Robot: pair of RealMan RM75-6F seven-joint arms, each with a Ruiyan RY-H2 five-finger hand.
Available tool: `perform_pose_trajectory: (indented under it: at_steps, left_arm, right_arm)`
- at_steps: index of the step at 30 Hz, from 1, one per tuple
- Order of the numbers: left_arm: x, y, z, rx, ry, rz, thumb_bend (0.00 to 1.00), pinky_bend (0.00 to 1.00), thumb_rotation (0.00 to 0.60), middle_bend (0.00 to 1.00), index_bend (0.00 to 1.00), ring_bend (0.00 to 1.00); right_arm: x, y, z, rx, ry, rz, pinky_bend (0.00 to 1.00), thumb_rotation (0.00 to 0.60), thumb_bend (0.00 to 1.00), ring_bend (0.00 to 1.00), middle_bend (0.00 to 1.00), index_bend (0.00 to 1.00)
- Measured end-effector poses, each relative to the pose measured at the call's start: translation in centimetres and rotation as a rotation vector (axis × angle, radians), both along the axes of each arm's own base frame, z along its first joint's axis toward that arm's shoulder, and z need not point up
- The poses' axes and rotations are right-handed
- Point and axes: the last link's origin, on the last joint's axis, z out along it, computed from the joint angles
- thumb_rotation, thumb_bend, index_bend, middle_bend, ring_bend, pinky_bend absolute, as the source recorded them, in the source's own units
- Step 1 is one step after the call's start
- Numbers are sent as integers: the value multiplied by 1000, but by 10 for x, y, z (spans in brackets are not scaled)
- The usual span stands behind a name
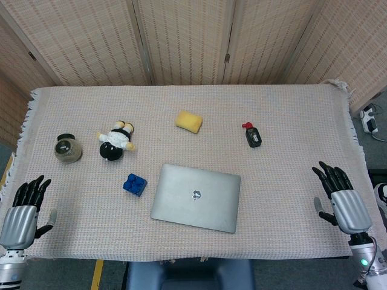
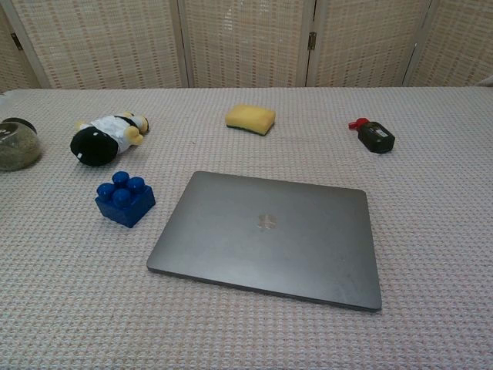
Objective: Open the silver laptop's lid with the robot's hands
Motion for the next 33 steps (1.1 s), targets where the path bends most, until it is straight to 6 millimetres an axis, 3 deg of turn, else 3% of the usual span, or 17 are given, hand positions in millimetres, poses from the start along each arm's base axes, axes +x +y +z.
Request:
perform_pose_trajectory:
  at_steps: [17, 28, 33]
  left_arm:
    - [2, -1, -1, -21, -18, -26, 523, 0, 600, 56, 51, 0]
    - [6, -1, -1, -42, -19, -46, 523, 0, 600, 60, 53, 0]
    - [8, 0, -1, -52, -17, -57, 523, 0, 600, 61, 54, 0]
  right_arm:
    - [4, -3, -7, 66, -8, 17, 0, 600, 568, 43, 0, 0]
    - [31, -36, -31, 250, -26, 82, 0, 600, 726, 80, 4, 0]
    - [53, -59, -50, 350, -26, 107, 0, 600, 757, 82, 85, 0]
